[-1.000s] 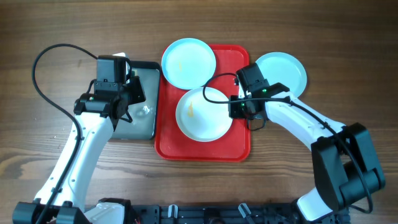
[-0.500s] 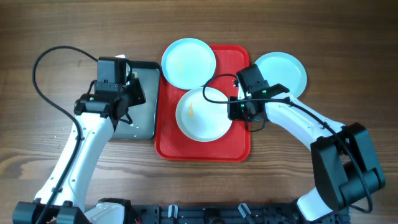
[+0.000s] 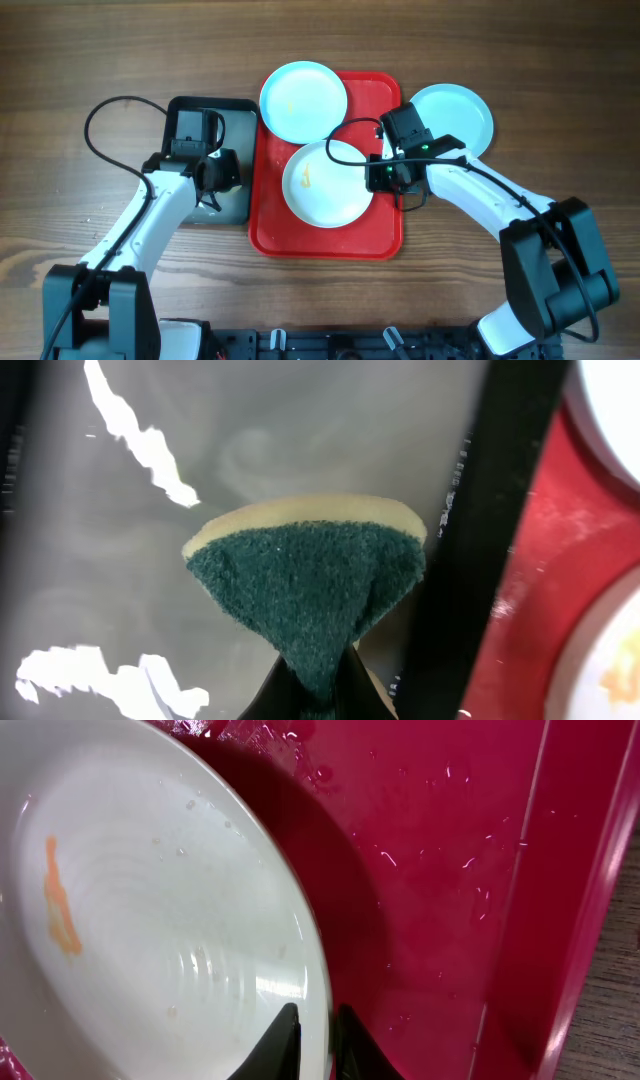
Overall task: Clean dirty plates on tray and stack at the side
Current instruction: 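Wipe the sponge around the black basin with the left gripper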
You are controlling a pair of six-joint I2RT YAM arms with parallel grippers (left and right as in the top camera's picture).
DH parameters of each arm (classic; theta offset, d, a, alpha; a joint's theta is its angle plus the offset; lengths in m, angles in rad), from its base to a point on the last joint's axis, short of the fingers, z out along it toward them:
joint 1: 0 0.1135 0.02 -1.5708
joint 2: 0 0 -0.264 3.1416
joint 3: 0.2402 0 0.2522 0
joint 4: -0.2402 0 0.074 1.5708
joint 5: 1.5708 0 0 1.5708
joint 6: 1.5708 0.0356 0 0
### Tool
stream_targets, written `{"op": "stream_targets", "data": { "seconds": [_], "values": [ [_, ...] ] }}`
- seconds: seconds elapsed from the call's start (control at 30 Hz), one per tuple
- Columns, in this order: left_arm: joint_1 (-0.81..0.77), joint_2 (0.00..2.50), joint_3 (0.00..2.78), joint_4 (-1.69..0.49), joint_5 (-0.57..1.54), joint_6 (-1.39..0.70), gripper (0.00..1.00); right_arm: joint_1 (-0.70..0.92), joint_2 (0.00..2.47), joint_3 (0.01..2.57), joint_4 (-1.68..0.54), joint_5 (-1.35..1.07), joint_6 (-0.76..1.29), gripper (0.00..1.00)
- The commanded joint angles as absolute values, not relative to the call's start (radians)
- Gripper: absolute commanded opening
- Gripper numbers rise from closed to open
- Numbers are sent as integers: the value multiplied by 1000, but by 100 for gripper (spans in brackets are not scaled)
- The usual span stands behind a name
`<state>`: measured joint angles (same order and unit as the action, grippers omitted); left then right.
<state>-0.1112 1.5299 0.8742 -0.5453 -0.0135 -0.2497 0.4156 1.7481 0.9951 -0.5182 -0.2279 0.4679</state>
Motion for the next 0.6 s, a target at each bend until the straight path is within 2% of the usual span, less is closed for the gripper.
{"op": "stream_targets", "data": {
  "seconds": [0.0, 0.37, 0.57],
  "values": [
    [-110, 1537, 867, -543, 75, -271, 4, 416, 1751, 987, -514, -242, 474, 13],
    [-110, 1538, 783, -500, 56, -305, 4, 416, 1751, 987, -513, -242, 474, 14],
    [-110, 1538, 782, -501, 143, -305, 4, 416, 1751, 987, -513, -242, 474, 14]
  ]
}}
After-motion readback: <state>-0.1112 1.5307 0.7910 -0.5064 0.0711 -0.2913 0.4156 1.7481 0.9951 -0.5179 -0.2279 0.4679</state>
